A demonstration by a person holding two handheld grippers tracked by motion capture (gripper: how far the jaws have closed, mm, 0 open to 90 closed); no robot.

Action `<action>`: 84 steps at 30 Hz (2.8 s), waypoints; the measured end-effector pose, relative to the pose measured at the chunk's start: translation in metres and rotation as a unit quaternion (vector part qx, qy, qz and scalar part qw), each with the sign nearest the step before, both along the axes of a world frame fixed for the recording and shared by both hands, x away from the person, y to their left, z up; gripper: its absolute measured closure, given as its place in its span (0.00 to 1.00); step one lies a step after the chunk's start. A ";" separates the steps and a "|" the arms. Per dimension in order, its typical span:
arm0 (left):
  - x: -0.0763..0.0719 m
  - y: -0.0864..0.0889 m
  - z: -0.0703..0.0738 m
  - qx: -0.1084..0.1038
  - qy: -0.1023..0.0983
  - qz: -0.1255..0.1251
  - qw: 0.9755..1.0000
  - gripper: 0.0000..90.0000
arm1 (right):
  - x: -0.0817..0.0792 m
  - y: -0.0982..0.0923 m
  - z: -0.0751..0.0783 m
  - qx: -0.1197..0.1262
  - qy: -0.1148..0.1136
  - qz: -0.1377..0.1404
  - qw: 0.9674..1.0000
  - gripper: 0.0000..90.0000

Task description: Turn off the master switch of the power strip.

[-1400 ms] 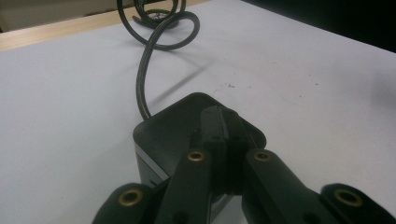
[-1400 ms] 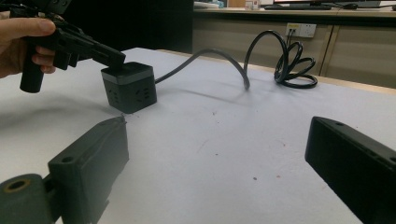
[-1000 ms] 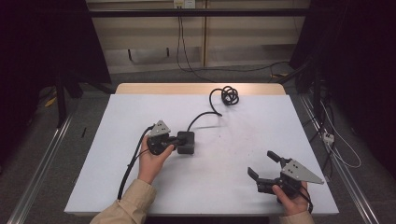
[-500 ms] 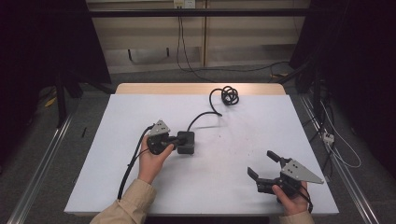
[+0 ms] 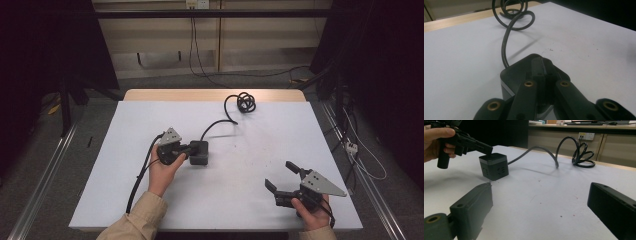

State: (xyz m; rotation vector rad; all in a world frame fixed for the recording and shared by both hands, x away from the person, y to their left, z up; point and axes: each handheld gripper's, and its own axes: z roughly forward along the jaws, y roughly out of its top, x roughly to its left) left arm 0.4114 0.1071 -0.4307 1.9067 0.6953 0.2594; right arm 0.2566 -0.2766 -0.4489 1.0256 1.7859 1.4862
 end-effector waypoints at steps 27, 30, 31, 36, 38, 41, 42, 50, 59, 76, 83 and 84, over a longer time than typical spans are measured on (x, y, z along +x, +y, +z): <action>-0.004 0.004 0.008 -0.031 0.014 -0.002 0.999 0.66 | 0.001 0.001 0.000 -0.001 -0.001 0.002 1.000 0.06; -0.004 0.004 0.009 -0.033 0.016 -0.001 0.999 0.62 | 0.000 0.001 0.000 -0.001 -0.001 0.002 1.000 0.06; -0.004 0.004 0.009 -0.033 0.016 -0.001 0.999 0.61 | 0.000 0.001 0.000 -0.001 -0.001 0.003 1.000 0.06; -0.004 0.005 0.009 -0.037 0.024 0.004 0.999 0.51 | 0.000 0.001 0.000 0.000 -0.001 0.002 1.000 0.06; -0.004 0.006 0.009 -0.037 0.026 0.004 0.999 0.48 | 0.000 0.001 0.001 0.000 -0.002 0.002 1.000 0.06; -0.004 0.006 0.010 -0.037 0.027 0.006 0.999 0.44 | 0.000 0.001 0.000 0.000 -0.001 0.002 1.000 0.06; -0.003 0.006 0.010 -0.037 0.027 0.006 0.999 0.43 | 0.000 0.001 0.000 0.000 -0.002 0.002 1.000 0.06; -0.003 0.005 0.011 -0.035 0.029 0.007 0.999 0.34 | 0.000 0.001 0.000 0.000 -0.002 0.002 1.000 0.06; -0.003 0.005 0.011 -0.034 0.027 0.007 0.999 0.25 | 0.000 0.000 0.001 0.001 -0.001 0.001 1.000 0.06; -0.006 0.007 0.014 -0.031 0.021 0.003 0.999 0.13 | -0.001 0.000 0.001 0.000 -0.002 0.002 1.000 0.06; -0.009 0.010 0.014 -0.028 0.020 -0.006 0.999 0.09 | -0.001 -0.001 0.001 0.002 -0.002 -0.001 1.000 0.06; -0.010 0.011 0.014 -0.033 0.021 -0.006 0.999 0.08 | -0.001 -0.001 0.001 0.000 -0.003 0.000 1.000 0.06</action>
